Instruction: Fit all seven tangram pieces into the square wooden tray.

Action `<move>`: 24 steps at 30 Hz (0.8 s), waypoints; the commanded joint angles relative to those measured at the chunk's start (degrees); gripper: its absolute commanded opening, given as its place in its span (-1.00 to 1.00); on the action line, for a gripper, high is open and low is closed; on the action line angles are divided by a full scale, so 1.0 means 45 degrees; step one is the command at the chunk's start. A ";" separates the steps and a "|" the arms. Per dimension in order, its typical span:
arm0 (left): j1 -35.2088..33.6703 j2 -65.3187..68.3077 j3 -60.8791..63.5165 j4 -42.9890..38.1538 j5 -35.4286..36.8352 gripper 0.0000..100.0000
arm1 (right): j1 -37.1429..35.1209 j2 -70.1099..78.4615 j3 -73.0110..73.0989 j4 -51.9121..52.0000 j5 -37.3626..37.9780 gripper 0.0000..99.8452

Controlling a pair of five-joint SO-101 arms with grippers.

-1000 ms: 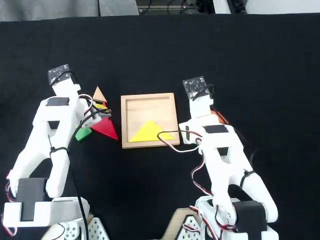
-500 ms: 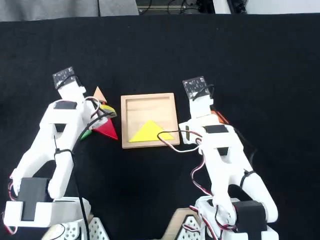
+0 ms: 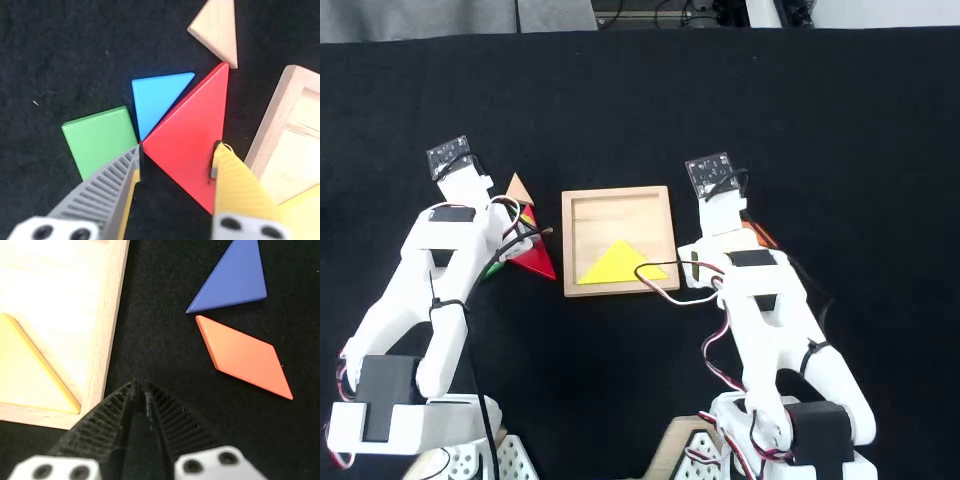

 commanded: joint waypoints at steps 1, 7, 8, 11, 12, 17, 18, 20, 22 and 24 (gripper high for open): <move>0.0147 -0.0039 0.0068 -0.0762 0.0117 -0.54 | 0.0176 -0.0459 -0.0049 -0.0215 -0.0078 -0.98; 0.0127 0.0449 -0.0068 -0.1114 0.0195 -0.54 | 0.0176 -0.0459 -0.0049 -0.0215 -0.0078 -0.98; 0.0147 0.0508 -0.0127 -0.1094 0.0195 -0.54 | 0.0176 -0.0459 -0.0049 -0.0215 -0.0078 -0.98; 0.0147 0.0742 -0.0225 -0.1094 0.0215 -0.54 | 0.0176 -0.0459 -0.0049 -0.0215 -0.0078 -0.98; 0.0147 0.0860 -0.0322 -0.1094 0.0215 -0.54 | 0.0176 -0.0459 -0.0049 -0.0195 -0.0078 -0.98; 0.0166 0.1270 -0.1182 0.0059 0.0215 -0.36 | 0.0176 -0.0459 -0.0049 -0.0176 -0.0078 -0.98; 0.0166 0.1426 -0.1377 0.0313 0.0215 -0.34 | 0.0176 -0.0459 -0.0049 -0.0176 -0.0078 -0.98; 0.0127 0.1817 -0.1748 0.0567 0.0215 -0.36 | 0.0176 -0.0459 -0.0049 -0.0176 -0.0078 -0.98; 0.0127 0.2168 -0.2042 0.0684 0.0215 -0.38 | 0.0176 -0.0459 -0.0049 -0.0156 -0.0078 -0.98; 0.0127 0.2383 -0.2335 0.0977 0.0215 -0.40 | 0.0176 -0.0459 -0.0049 -0.0156 -0.0078 -0.98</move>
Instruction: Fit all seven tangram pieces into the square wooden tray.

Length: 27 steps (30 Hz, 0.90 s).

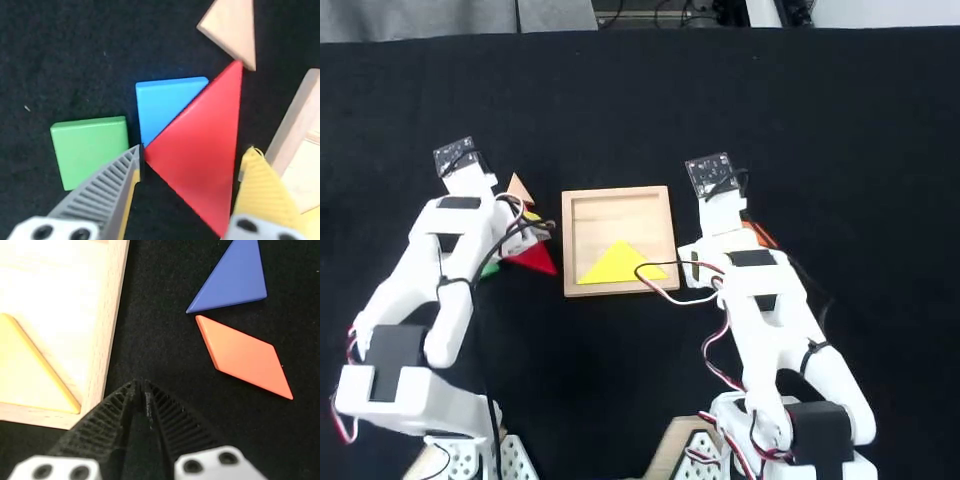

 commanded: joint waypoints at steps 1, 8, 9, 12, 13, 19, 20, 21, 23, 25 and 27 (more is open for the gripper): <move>0.0088 0.0371 -0.1065 0.0625 0.0137 -0.39 | 0.0176 -0.0459 -0.0049 -0.0156 -0.0078 -0.98; -0.0205 0.0020 -0.0791 0.0860 0.0117 -0.39 | 0.0176 -0.0459 -0.0049 -0.0156 -0.0078 -0.98; -0.0264 -0.0156 -0.0694 0.0840 0.0117 -0.39 | 0.0176 -0.0459 -0.0049 -0.0156 -0.0078 -0.98; -0.0420 -0.0899 -0.0205 0.0840 0.0137 -0.39 | 0.0176 -0.0459 -0.0049 -0.0176 -0.0078 -0.98; -0.0459 -0.1192 -0.0010 0.0821 0.0137 -0.39 | 0.0176 -0.0459 -0.0049 -0.0176 -0.0078 -0.98; -0.0440 -0.1700 0.1260 -0.1250 0.0137 -0.39 | 0.0176 -0.0459 -0.0049 -0.0176 -0.0078 -0.98; -0.0440 -0.1680 0.1241 -0.1309 0.0137 -0.39 | 0.0176 -0.0459 -0.0049 -0.0156 -0.0078 -0.98; -0.0420 -0.1661 0.1162 -0.1309 0.0137 -0.39 | 0.0176 -0.0459 -0.0049 -0.0156 -0.0078 -0.98; -0.0361 -0.1661 0.1123 -0.1309 0.0137 -0.39 | 0.0176 -0.0459 -0.0049 -0.0156 -0.0078 -0.98; -0.0361 -0.1641 0.1123 -0.1348 0.0137 -0.39 | 0.0176 -0.0459 -0.0049 -0.0156 -0.0078 -0.98; -0.0361 -0.1641 0.1123 -0.1387 0.0156 -0.39 | 0.0176 -0.0459 -0.0049 -0.0156 -0.0078 -0.98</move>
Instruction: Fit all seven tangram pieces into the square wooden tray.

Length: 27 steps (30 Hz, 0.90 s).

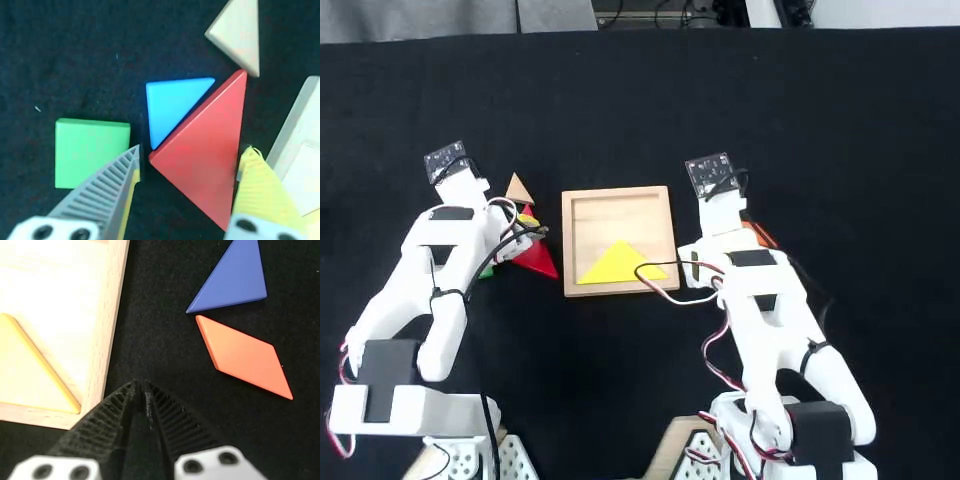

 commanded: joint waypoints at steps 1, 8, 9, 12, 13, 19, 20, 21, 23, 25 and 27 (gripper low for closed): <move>-0.0010 -0.0488 -0.0205 -0.0215 0.0176 -0.39 | 0.0176 -0.0459 -0.0049 -0.0156 -0.0078 -0.98; -0.0225 0.0449 -0.1065 0.0508 0.0645 -0.39 | 0.0176 -0.0459 -0.0029 -0.0137 -0.0078 -0.98; -0.0264 0.0762 -0.1455 0.0879 0.0684 -0.39 | 0.0176 -0.0459 -0.0029 -0.0137 -0.0078 -0.98; -0.0264 0.1621 -0.2413 0.1700 0.0762 -0.39 | 0.0176 -0.0459 0.0049 -0.0156 -0.0078 -0.98; -0.0264 0.1836 -0.2628 0.1836 0.0781 -0.39 | 0.0176 -0.0459 0.0049 -0.0176 -0.0078 -0.98; 0.0010 0.2032 -0.2882 0.1856 0.0723 -0.44 | 0.0176 -0.0459 0.0068 -0.0176 -0.0078 -0.98; 0.0107 0.2032 -0.2862 0.1856 0.0723 -0.48 | 0.0176 -0.0459 0.0068 -0.0195 -0.0078 -0.98; 0.0205 0.2032 -0.2862 0.1856 0.0723 -0.53 | 0.0176 -0.0459 0.0068 -0.0195 -0.0078 -0.98; 0.0244 0.2051 -0.2960 0.1856 0.0723 -0.59 | 0.0176 -0.0459 0.0068 -0.0195 -0.0078 -0.98; 0.0205 0.2051 -0.2960 0.1875 0.0742 -0.58 | 0.0176 -0.0459 0.0068 -0.0195 -0.0078 -0.98; 0.0186 0.2051 -0.2960 0.1915 0.0781 -0.53 | 0.0176 -0.0459 0.0068 -0.0195 -0.0078 -0.98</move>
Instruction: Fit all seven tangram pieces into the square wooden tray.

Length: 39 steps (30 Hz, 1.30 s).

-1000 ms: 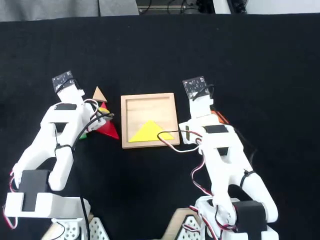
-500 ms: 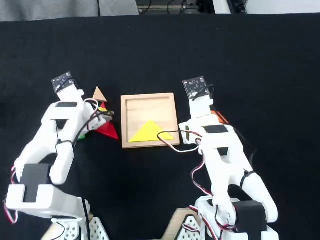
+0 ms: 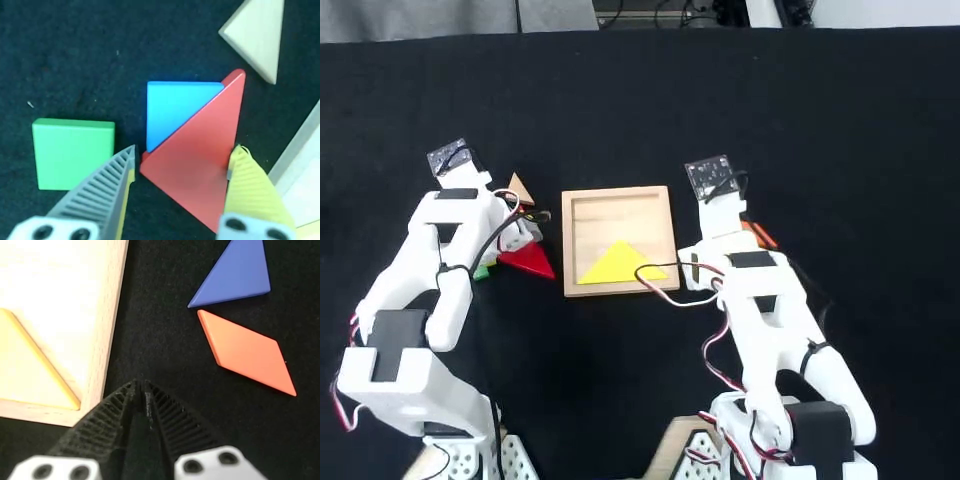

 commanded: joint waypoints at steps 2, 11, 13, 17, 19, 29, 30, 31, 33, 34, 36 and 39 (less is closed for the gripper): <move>0.0147 -0.0039 -0.0615 0.0098 0.0078 -0.49 | 0.0176 -0.0459 -0.0088 -0.0195 -0.0078 -0.98; 0.1026 -0.1504 -0.1573 0.2266 -0.0606 -0.69 | 0.0176 -0.0459 -0.0107 -0.0215 -0.0078 -0.98; 0.1514 -0.2266 -0.1690 0.2813 -0.1797 -0.69 | 0.0176 -0.0459 -0.0107 -0.0215 -0.0078 -0.98; 0.2335 -0.3126 -0.1475 0.3399 -0.4161 -0.70 | 0.0176 -0.0459 -0.0107 -0.0215 -0.0078 -0.98; 0.2335 -0.3126 -0.1358 0.3575 -0.5197 -0.70 | 0.0176 -0.0459 -0.0107 -0.0215 -0.0078 -0.98; -0.0147 -0.3263 -0.3585 0.7287 -0.9495 -0.70 | 0.0176 -0.0459 -0.0107 -0.0215 -0.0078 -0.98; -0.0244 -0.3282 -0.3897 0.7600 -0.9651 -0.70 | 0.0176 -0.0459 -0.0107 -0.0215 -0.0078 -0.98; -0.0264 -0.3341 -0.4132 0.7795 -0.9709 -0.70 | 0.0176 -0.0459 -0.0107 -0.0215 -0.0078 -0.98; -0.0225 -0.3516 -0.4190 0.7717 -0.9768 -0.73 | 0.0176 -0.0459 -0.0107 -0.0215 -0.0078 -0.98; -0.0225 -0.3653 -0.4190 0.7619 -0.9768 -0.77 | 0.0176 -0.0459 -0.0107 -0.0215 -0.0078 -0.98; -0.0225 -0.3966 -0.4210 0.7600 -0.9768 -0.80 | 0.0176 -0.0459 -0.0088 -0.0215 -0.0078 -0.98; -0.0205 -0.4474 -0.4190 0.7541 -0.9768 -0.77 | 0.0176 -0.0459 -0.0088 -0.0215 -0.0078 -0.98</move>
